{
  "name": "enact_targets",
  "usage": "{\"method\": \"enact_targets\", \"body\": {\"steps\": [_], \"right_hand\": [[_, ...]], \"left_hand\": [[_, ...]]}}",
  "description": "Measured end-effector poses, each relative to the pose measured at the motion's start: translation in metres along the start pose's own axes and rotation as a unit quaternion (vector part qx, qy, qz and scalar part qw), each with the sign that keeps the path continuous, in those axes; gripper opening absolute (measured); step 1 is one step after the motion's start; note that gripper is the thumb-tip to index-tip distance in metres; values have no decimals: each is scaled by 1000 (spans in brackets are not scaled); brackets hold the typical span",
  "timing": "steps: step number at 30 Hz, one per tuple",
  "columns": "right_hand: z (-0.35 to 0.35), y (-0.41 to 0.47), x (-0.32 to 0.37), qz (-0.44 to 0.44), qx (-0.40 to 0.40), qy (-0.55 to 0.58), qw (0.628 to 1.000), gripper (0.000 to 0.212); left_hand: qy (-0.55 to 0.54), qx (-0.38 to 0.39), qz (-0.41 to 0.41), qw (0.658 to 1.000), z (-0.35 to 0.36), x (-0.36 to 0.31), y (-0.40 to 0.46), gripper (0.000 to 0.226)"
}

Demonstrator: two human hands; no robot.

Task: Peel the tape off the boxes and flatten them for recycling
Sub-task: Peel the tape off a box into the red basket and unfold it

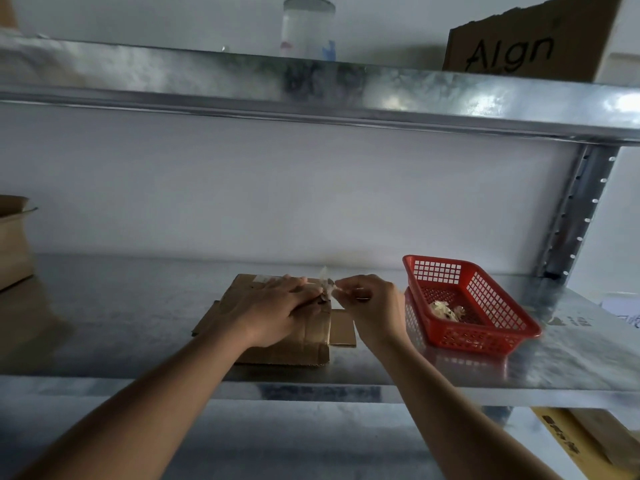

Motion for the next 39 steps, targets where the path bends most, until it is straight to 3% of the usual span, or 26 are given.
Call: {"method": "enact_targets", "body": {"steps": [3, 8, 11, 17, 25, 28, 31, 35, 39], "right_hand": [[13, -3, 3, -10, 44, 0, 999, 14], [26, -1, -7, 45, 111, 57, 991, 41], [34, 0, -9, 35, 138, 16, 990, 35], [32, -4, -24, 71, 120, 32, 990, 6], [13, 7, -7, 17, 23, -109, 994, 38], [4, 7, 0, 0, -7, -172, 985, 38], [-16, 4, 0, 16, -60, -209, 976, 35], [-33, 11, -4, 6, -54, -196, 979, 12], [-48, 18, -12, -14, -28, -170, 985, 28]], "left_hand": [[-11, -7, 8, 1000, -3, -3, 0, 46], [-10, -15, 6, 1000, -5, -2, 0, 47], [-16, -15, 6, 1000, -4, 0, 0, 48], [-17, -17, 4, 1000, -5, 1, 4, 57], [-17, 15, 23, 999, -2, -9, 6, 62], [6, 2, 52, 999, -1, -20, 12, 56], [32, 0, 78, 996, 3, -36, 19, 69], [23, 10, 96, 995, 12, -56, 35, 67], [8, 26, 88, 996, 25, -79, 52, 69]]}}
Point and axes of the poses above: each hand's wrist, its own y-axis towards the middle knuckle, its own z-axis out of the palm, x = y × z, the point moved 10 cm from there along y, towards the middle knuckle, and after that the axes turned 12 degrees about -y, right-handed, at the moved point
